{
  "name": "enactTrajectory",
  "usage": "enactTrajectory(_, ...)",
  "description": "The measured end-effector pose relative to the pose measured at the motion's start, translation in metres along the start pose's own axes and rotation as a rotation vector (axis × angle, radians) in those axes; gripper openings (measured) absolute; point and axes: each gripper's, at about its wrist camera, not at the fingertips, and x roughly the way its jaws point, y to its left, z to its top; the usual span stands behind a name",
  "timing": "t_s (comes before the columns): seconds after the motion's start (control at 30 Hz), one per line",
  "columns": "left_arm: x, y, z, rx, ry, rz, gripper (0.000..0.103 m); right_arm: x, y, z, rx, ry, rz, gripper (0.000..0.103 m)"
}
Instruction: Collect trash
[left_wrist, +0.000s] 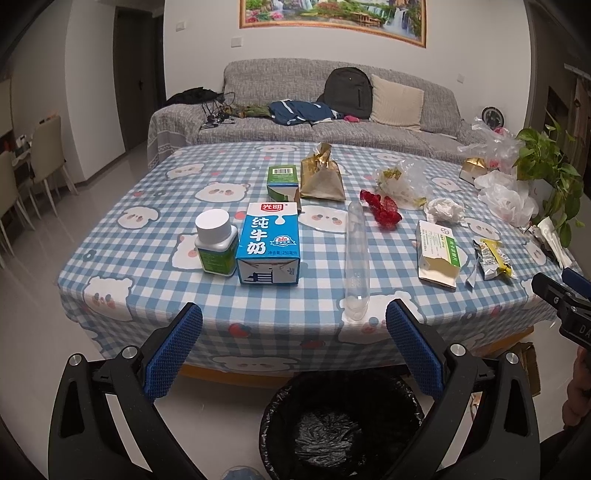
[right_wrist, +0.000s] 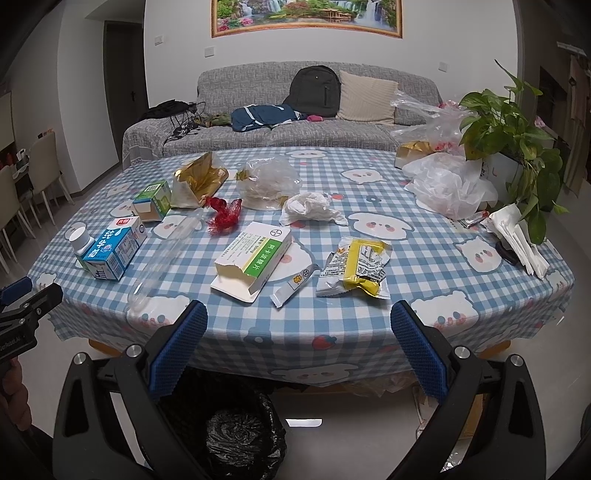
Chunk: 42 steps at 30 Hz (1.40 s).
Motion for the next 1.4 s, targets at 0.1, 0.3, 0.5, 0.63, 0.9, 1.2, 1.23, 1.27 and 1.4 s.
enactTrajectory(0.1,0.0,0.0,0.0,-0.001,0.0,0.0,0.097,0.0,-0.001,0.0,0.002,0.001,0.0,0.096)
enactTrajectory(0.3,0.0,-0.001,0.0,0.001,-0.001,0.0,0.097,-0.001,-0.004,-0.001,0.006,0.0,-0.004,0.096)
enactTrajectory(0.5,0.001,-0.003,0.0,0.002,0.004,-0.003,0.097,-0.002,-0.004,-0.001,0.006,0.003,-0.004,0.096)
enactTrajectory(0.63,0.002,-0.002,0.0,0.001,0.004,-0.004,0.097,-0.002,-0.004,-0.001,0.006,0.004,-0.007,0.096)
enactTrajectory(0.9,0.008,0.003,0.003,0.003,0.012,0.002,0.097,0.005,-0.001,0.001,0.004,0.017,-0.002,0.096)
enactTrajectory(1.2,0.035,0.033,0.018,-0.025,0.033,0.027,0.097,0.037,0.03,0.019,-0.02,0.037,0.014,0.096)
enactTrajectory(1.23,0.04,0.037,0.02,-0.025,0.037,0.033,0.097,0.043,0.033,0.021,-0.022,0.044,0.015,0.096)
enactTrajectory(1.27,0.045,0.042,0.022,-0.026,0.042,0.039,0.096,0.048,0.036,0.023,-0.026,0.046,0.012,0.096)
enactTrajectory(1.4,0.065,0.063,0.031,-0.047,0.066,0.052,0.094,0.07,0.042,0.033,-0.024,0.065,0.006,0.096)
